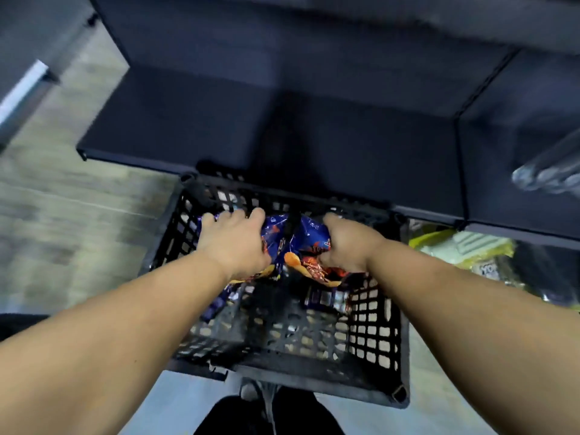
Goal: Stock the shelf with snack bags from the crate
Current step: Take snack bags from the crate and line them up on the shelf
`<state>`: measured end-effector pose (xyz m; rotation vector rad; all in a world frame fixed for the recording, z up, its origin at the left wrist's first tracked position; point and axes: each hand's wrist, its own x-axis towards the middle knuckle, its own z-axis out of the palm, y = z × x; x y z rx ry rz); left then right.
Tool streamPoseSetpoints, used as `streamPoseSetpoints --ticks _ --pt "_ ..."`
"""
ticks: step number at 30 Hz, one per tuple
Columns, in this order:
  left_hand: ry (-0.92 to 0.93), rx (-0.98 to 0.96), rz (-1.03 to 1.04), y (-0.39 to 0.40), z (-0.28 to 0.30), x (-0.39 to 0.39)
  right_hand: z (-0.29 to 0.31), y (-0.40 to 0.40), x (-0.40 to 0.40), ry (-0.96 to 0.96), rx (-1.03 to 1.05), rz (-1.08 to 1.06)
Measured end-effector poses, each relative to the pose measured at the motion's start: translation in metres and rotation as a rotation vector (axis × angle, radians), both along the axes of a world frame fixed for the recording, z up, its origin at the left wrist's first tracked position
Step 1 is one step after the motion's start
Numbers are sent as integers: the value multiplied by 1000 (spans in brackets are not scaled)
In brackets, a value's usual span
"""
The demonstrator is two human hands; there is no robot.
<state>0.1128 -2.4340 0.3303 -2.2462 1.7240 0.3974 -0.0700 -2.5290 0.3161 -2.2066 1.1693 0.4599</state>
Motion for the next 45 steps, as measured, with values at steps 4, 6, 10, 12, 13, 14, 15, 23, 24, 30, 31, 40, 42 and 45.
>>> streamPoseSetpoints --ticks 4,6,10,12,13,14,15,23,24,30,31,40,42,45 --pt "29 -79 -3 5 42 0 51 5 -2 26 -114 37" --pt "41 -115 -19 9 64 0 79 10 -5 60 -156 23" --pt "27 -225 -68 18 110 -4 129 26 -12 101 -306 14" --pt "16 -279 -82 27 133 -7 152 38 -16 112 -390 9" --pt "12 -303 -92 31 145 -8 163 43 -17 109 -433 2" --pt "11 -320 -100 34 155 -9 172 46 -19 106 -467 -8" --pt "9 -341 -110 38 168 -10 184 51 -20 96 -502 -15" --pt "-40 -502 -172 52 263 -29 275 67 -38 5 -646 -78" --pt "-46 -509 -175 50 271 -32 284 67 -42 -4 -654 -92" --pt "-82 -611 -200 17 318 -64 334 44 -84 -22 -742 -120" --pt "-88 -622 -202 9 325 -72 341 35 -93 -31 -758 -126" --pt "-94 -637 -149 -93 365 -119 387 -66 -155 -75 -877 -109" --pt "-95 -616 -127 -112 367 -124 388 -84 -158 -91 -844 -121" --pt "-97 -574 -83 -131 366 -127 384 -104 -156 -148 -769 -109"
